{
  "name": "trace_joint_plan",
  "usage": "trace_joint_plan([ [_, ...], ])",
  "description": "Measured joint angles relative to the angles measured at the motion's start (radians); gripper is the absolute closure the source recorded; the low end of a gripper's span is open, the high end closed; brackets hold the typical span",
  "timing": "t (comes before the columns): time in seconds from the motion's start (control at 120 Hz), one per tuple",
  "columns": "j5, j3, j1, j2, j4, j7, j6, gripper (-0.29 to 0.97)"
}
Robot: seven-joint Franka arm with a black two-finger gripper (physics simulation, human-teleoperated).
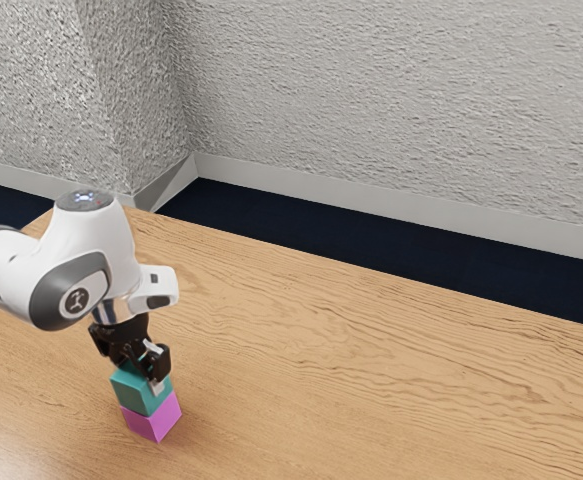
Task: Pick up the blue block with one arm, and put the blue block on the pink block with one arm
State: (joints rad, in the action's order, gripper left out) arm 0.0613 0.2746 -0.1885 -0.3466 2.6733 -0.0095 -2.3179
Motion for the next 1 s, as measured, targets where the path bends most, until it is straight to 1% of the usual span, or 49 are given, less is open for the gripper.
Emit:
trace_joint_plan([
  [0.117, 0.001, 0.0, 0.0, -0.001, 0.002, -0.006, -0.001, 0.39],
  [0.183, 0.006, 0.0, 0.0, 0.0, 0.002, -0.006, -0.001, 0.28],
  [0.258, 0.013, 0.0, 0.0, 0.0, 0.002, -0.003, 0.0, 0.2],
  [0.35, 0.017, 0.001, 0.0, -0.001, 0.002, 0.001, 0.0, 0.13],
  [0.45, 0.02, 0.001, 0.0, -0.001, 0.002, 0.004, 0.0, 0.08],
  [0.558, 0.021, 0.002, 0.0, -0.022, 0.001, 0.008, 0.005, 0.05],
  [0.725, 0.022, 0.002, 0.0, -0.09, -0.017, 0.013, 0.032, 0.02],
  [1.0, 0.023, 0.002, 0.0, -0.108, -0.033, 0.02, 0.075, 0.01],
])
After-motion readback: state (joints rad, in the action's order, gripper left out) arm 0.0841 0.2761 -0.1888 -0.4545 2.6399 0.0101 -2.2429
